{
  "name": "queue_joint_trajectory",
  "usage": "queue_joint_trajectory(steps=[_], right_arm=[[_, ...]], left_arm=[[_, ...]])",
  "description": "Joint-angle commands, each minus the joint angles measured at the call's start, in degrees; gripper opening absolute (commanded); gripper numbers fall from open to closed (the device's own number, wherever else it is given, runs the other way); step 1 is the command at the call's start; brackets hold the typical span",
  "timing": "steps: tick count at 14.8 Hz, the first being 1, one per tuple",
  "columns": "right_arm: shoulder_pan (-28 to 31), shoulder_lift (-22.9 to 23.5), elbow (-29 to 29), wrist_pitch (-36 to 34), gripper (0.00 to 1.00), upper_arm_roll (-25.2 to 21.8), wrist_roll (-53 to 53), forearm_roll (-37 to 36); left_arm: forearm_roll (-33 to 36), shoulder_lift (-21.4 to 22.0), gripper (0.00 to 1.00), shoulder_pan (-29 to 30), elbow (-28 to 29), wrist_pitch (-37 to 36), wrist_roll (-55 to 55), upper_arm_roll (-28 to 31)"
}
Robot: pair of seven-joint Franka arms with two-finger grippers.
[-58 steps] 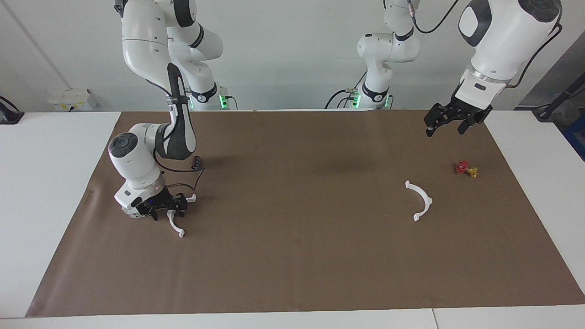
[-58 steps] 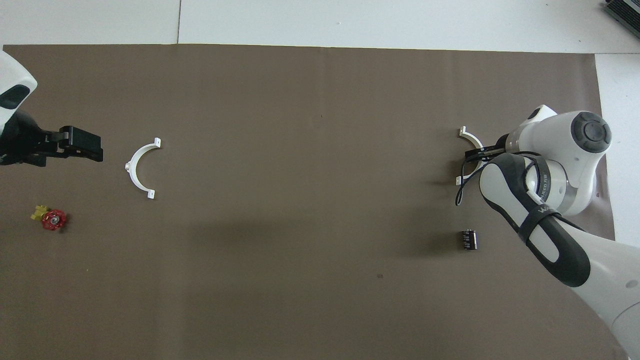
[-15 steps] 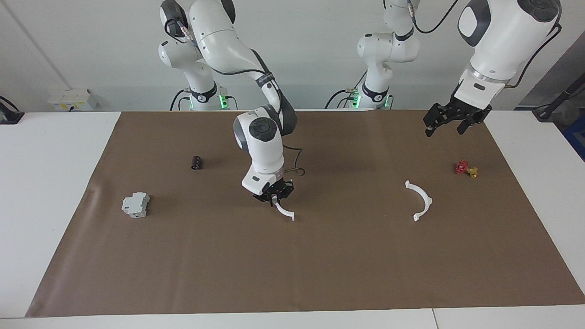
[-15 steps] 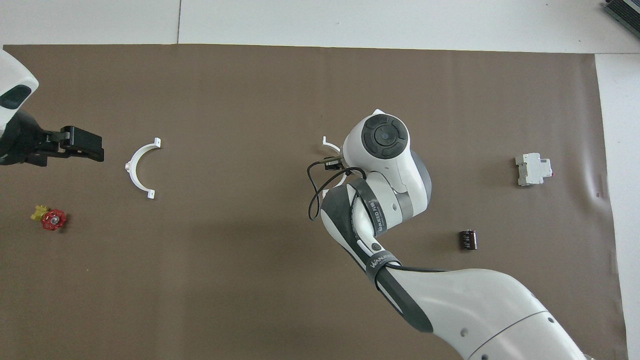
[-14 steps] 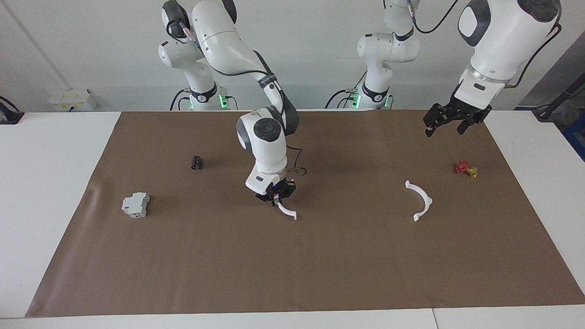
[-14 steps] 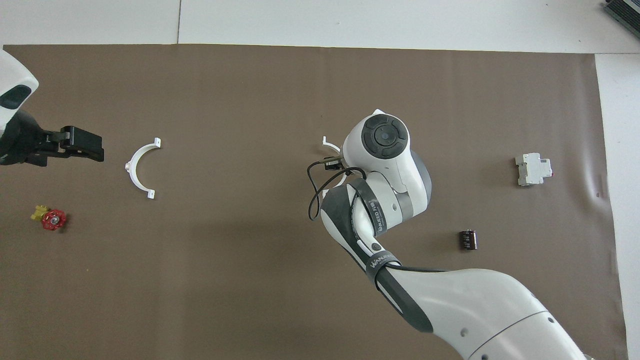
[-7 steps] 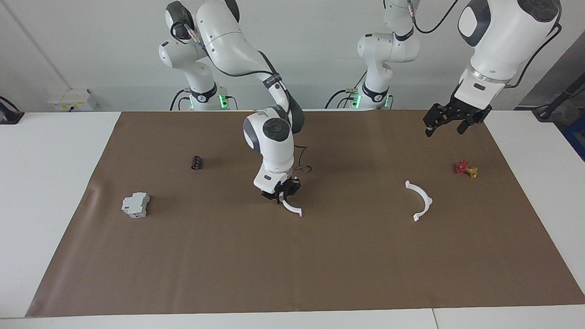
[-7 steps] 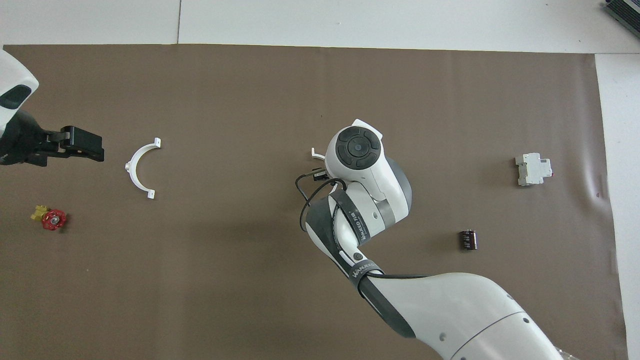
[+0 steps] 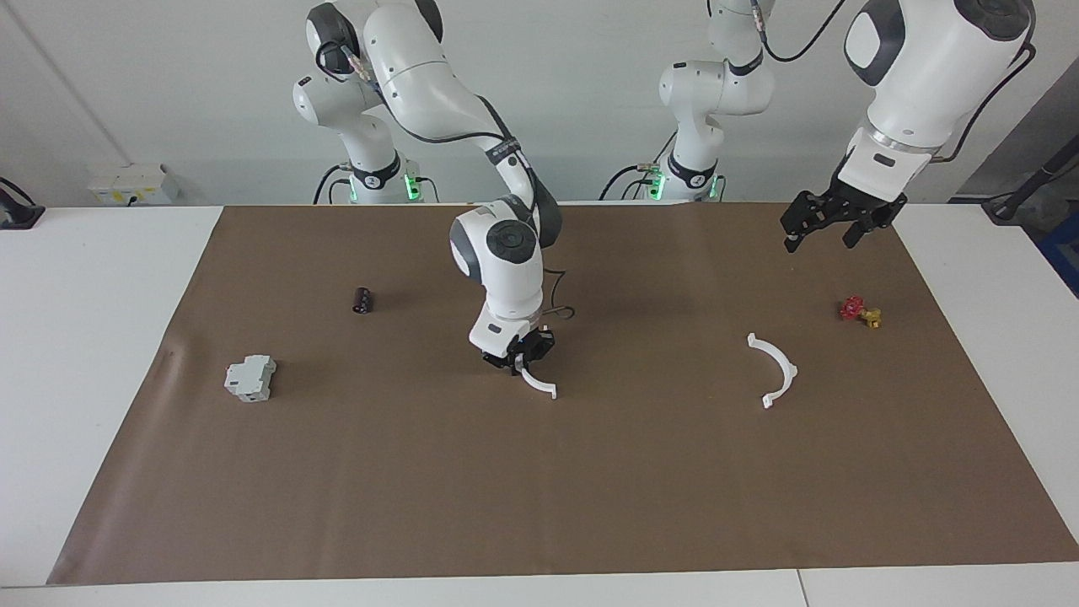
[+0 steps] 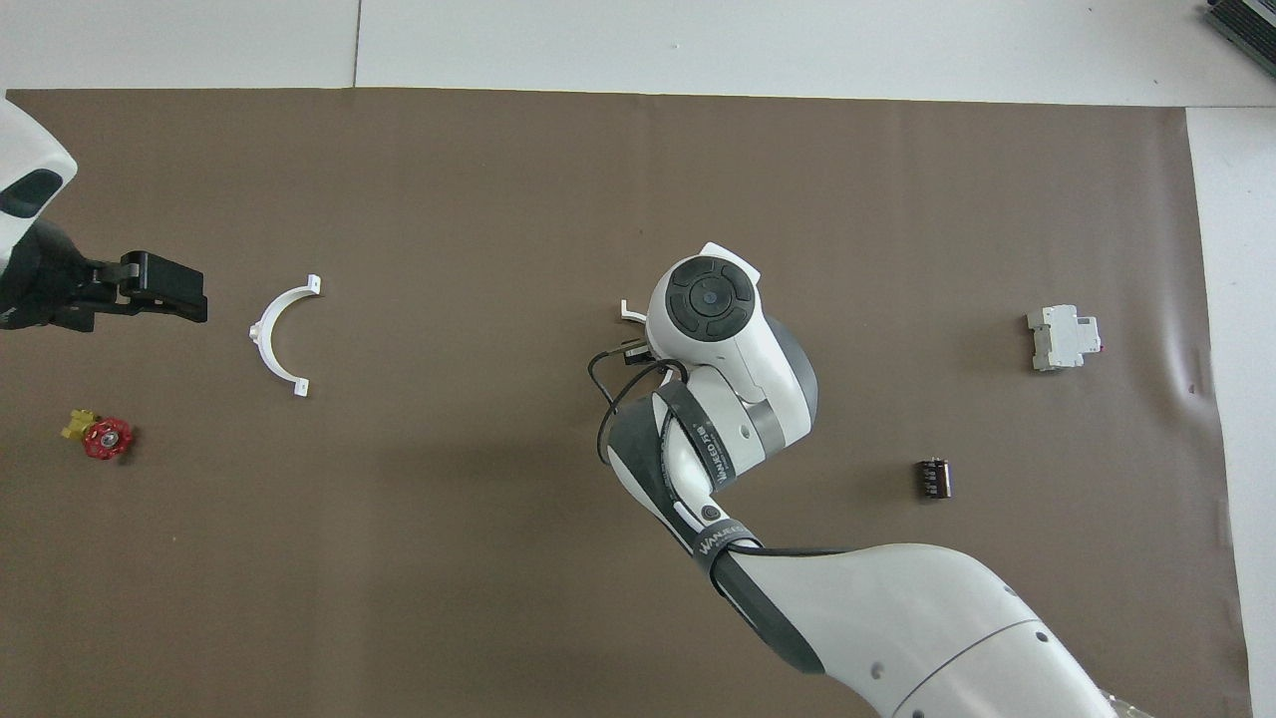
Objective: Assemble drain pipe with both arms
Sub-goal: 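Retract the right gripper while the left gripper reaches the other clamp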
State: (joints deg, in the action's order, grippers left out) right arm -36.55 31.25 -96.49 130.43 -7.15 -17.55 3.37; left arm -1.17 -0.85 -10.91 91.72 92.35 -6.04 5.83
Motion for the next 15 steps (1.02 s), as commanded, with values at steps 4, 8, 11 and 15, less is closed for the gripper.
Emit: queue_joint_trajectory(steps=[4,8,11,15], right_arm=[[-0.37,-0.05,-0.1,0.0,1.0,0.03,-3.28,-1.44],[-0.19,-3.72,-0.01,-1.84,1.0,0.12,-3.28,-0.91],[1.21,-9.08,-0.19,-4.12,1.0,-0.23,-4.77,-0.47],[7.44,-15.24,-0.19,-6.94,1.0,-0.5,-5.04,-0.99]], left_arm=[[0.47,0.32,1.0,0.18,0.65,0.72,-0.29,-0.29],[0.47,0.32,1.0,0.18,0.74,0.81,-0.2,-0.29],[0.47,0.32,1.0,0.18,0.74,0.81,-0.11,-0.29],[0.47,0.32,1.0,0.18,0.83,0.81,-0.11,-0.38]])
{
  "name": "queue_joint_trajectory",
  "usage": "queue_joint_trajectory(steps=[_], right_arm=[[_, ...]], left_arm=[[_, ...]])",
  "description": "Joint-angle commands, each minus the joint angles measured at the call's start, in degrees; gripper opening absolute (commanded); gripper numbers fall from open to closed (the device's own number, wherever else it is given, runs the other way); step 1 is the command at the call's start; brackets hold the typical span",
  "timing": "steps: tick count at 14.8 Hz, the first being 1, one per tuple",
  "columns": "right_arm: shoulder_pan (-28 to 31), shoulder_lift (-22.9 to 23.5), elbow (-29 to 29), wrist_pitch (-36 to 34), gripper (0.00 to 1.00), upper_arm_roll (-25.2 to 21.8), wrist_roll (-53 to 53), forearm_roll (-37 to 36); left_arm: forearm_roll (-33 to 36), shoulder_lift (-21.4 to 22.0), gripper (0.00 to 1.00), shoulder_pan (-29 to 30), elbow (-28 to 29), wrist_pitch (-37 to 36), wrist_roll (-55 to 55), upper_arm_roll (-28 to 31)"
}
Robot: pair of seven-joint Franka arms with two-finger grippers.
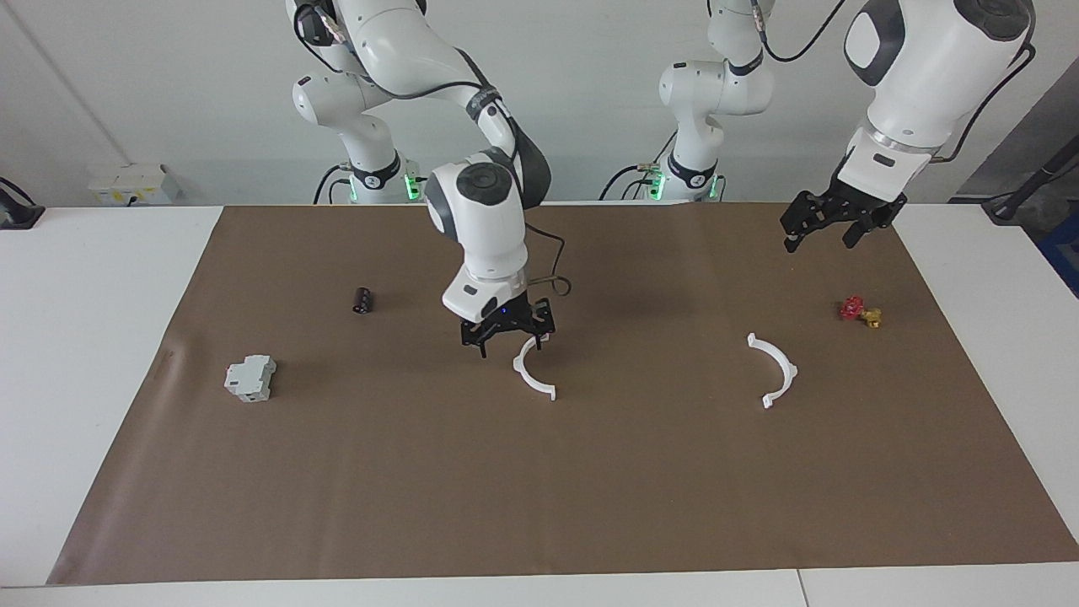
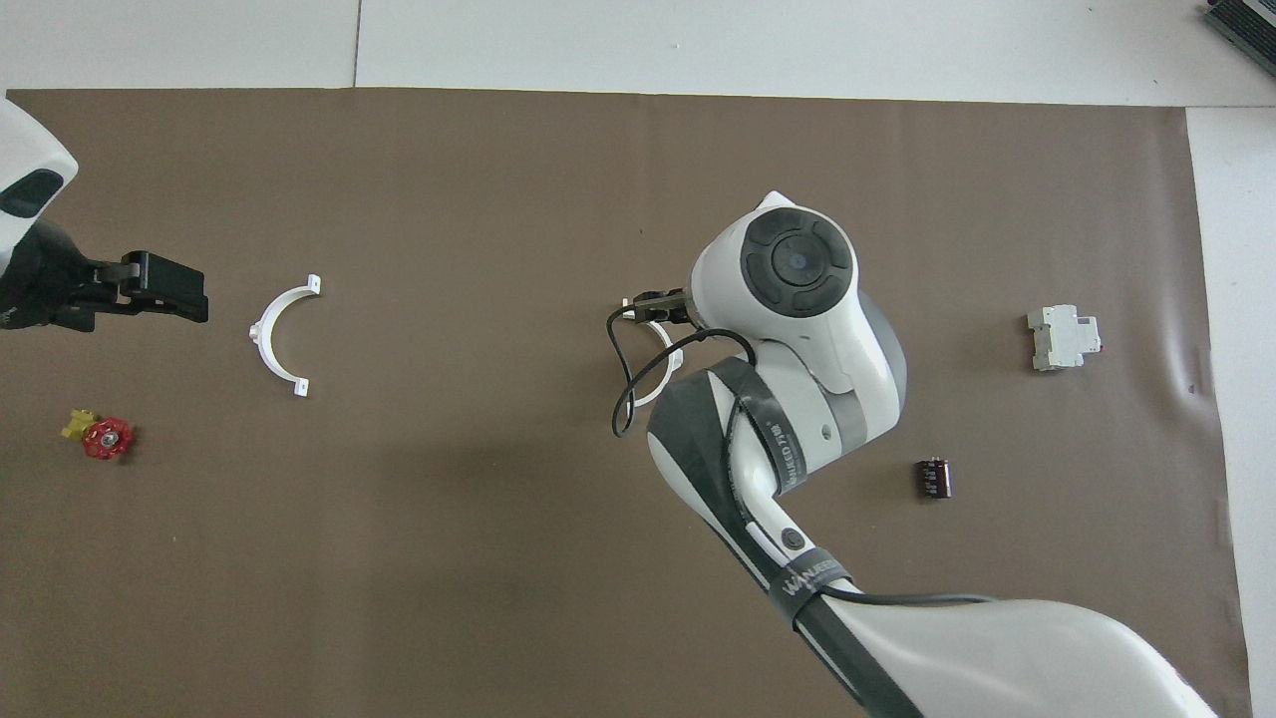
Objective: Assemble drain pipe with both arms
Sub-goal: 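Retract the right gripper while the left gripper reaches the other clamp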
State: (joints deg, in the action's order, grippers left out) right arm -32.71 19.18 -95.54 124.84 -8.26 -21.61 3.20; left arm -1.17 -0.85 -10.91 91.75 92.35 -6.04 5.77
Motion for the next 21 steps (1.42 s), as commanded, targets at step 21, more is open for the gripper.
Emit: queue_joint_trajectory(steps=[21], right_arm=[[32.89,-20.76,4.32,-34.66,1.0,0.44,15.9,-2.85]], left_arm=[[4.42,-6.35,1.0,2.82,21.19,33.77,1.12,-0.23]])
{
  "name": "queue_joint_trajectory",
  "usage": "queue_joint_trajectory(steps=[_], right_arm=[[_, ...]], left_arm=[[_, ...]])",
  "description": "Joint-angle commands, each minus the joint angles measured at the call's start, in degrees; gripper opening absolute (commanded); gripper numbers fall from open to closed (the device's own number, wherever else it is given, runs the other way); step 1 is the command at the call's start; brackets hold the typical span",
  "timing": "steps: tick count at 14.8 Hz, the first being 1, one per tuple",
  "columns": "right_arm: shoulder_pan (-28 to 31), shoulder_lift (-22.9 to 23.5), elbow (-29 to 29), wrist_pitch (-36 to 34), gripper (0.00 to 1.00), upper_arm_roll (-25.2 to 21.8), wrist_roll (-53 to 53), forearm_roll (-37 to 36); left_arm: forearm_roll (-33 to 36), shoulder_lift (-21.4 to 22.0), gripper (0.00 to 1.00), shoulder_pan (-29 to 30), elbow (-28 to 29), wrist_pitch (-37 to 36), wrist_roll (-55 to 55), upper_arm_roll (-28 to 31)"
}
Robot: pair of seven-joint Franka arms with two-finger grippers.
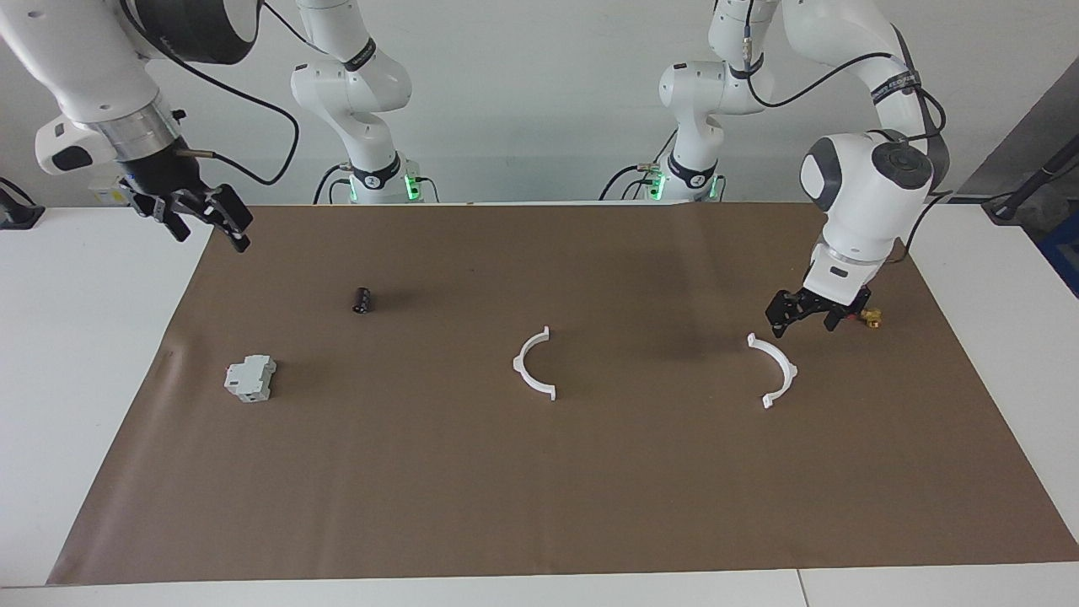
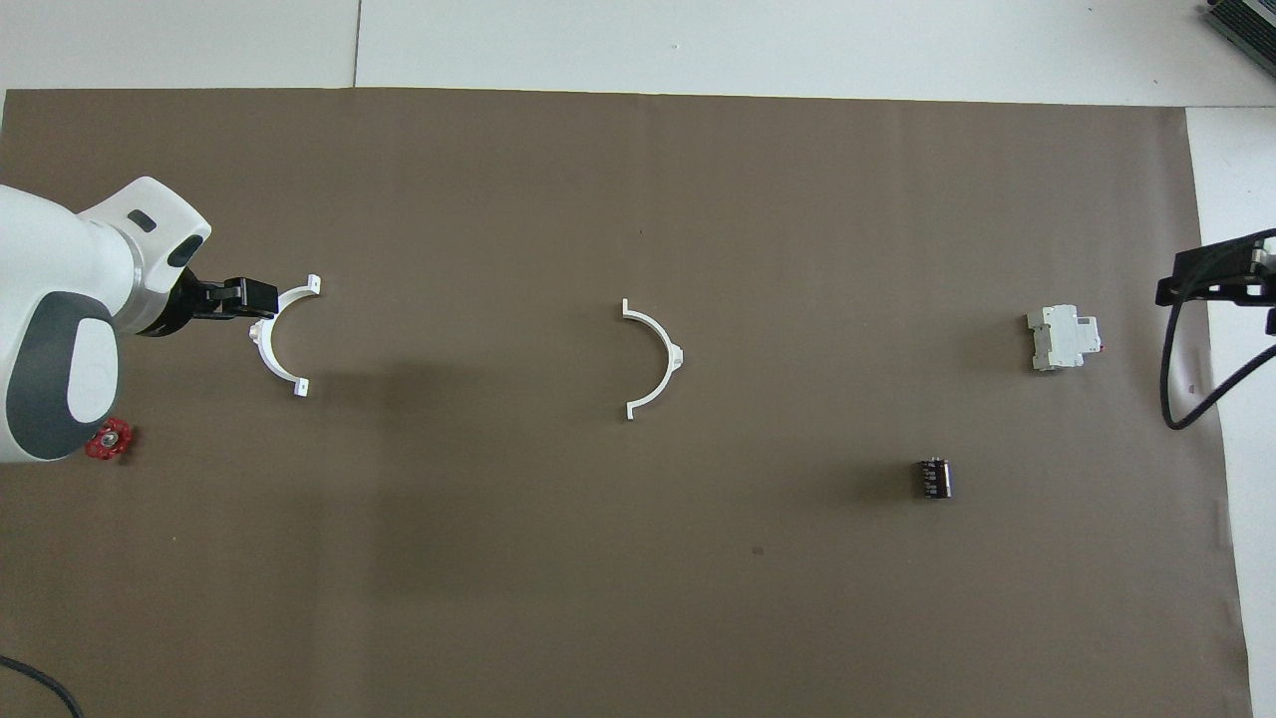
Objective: Assemble drain pipe with both arms
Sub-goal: 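Grasp the other white clamp half with the left gripper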
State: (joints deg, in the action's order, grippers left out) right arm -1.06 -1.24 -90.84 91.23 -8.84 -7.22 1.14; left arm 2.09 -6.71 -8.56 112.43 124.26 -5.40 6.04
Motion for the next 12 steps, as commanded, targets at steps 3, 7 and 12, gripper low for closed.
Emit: queue_joint_trajectory(steps=[3,7,12], right_arm=[[1.24,-0.61,-0.92,-0.71,1.0,1.02,1.6,-0.62],[0.71,-1.05,-1.45,0.18,1.0,1.19,1.77,-0.7],[0.53,0.18,-0.66,-2.46,1.0,1.45,1.95,-0.44]], left_arm=[[1.16,-2.07,1.0,0.21,0.77,3.52,0.4,-0.32],[1.16,-4.18,1.0,0.47,5.32,11.94,0.31,-0.32],[1.16,-6.82,1.0,2.31,6.04,15.22,5.9,-0.5]])
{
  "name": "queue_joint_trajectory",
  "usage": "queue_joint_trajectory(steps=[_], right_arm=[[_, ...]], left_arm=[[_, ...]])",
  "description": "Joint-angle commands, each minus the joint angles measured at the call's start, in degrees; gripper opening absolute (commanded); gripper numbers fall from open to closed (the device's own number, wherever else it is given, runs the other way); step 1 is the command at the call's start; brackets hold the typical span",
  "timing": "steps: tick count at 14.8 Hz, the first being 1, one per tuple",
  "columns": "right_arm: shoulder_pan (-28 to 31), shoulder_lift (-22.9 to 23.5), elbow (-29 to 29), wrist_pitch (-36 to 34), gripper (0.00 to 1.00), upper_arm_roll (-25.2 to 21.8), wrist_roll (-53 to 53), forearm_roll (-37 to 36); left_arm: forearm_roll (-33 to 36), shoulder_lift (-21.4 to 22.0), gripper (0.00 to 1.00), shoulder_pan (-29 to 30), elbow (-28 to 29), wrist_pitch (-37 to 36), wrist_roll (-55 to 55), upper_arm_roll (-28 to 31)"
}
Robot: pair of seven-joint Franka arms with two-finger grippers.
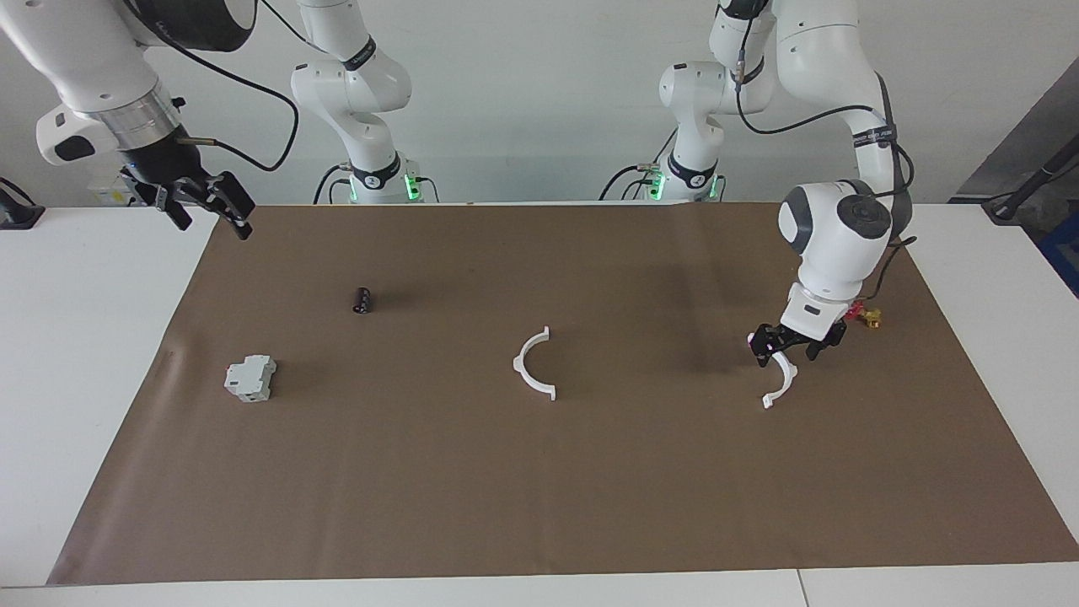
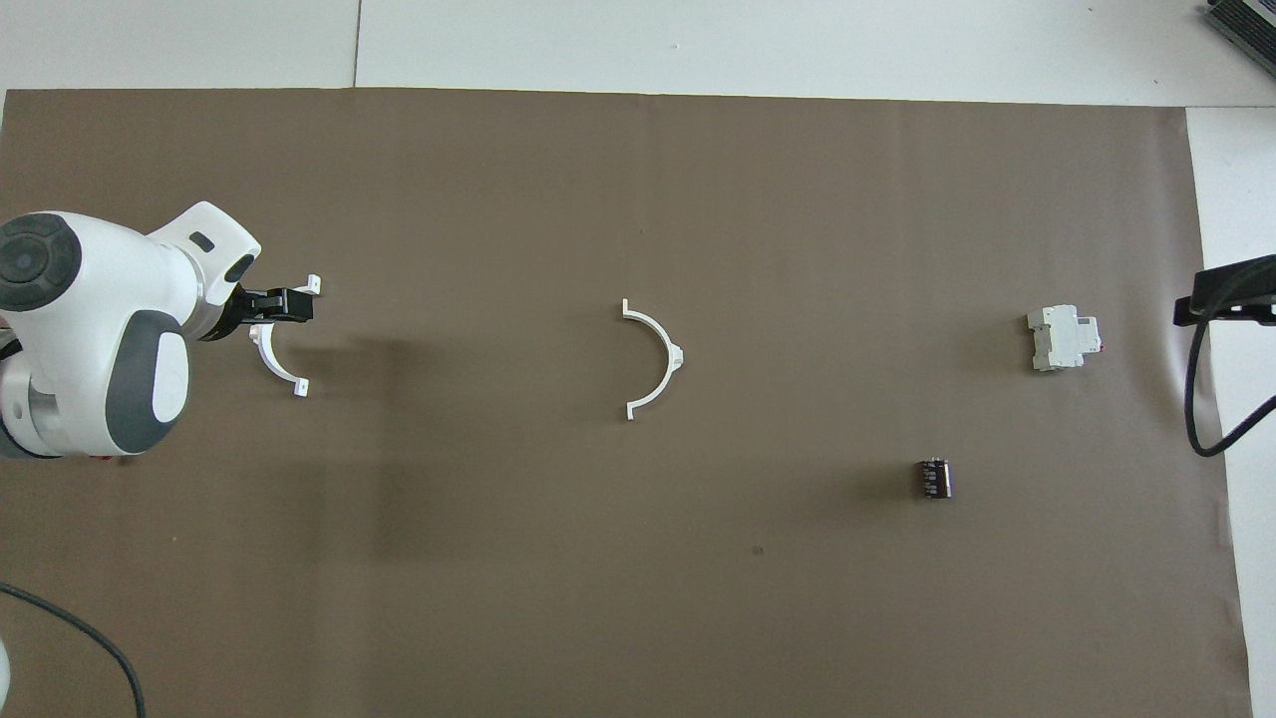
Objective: Assemble drain pipe with both arms
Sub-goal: 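Grasp the other white clamp half with the left gripper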
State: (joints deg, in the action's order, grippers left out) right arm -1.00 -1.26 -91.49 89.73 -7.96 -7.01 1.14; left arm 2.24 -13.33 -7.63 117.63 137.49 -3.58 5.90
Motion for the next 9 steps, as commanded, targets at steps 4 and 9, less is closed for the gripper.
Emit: queue_joint_trajectory(steps=[4,9], right_arm=[[0.39,-0.58,-1.15,-0.52,1.0,0.58,4.73,-0.17],[0.21,-0.76,-1.14,-0.52,1.0,0.93,4.73,0.0]], left_arm=[[0.92,-1.17,1.0,2.97,0.84,2.52,6.92,-0.36],[0.83,-3.98,1.0,3.32,4.88,13.77,6.31,-0.36]])
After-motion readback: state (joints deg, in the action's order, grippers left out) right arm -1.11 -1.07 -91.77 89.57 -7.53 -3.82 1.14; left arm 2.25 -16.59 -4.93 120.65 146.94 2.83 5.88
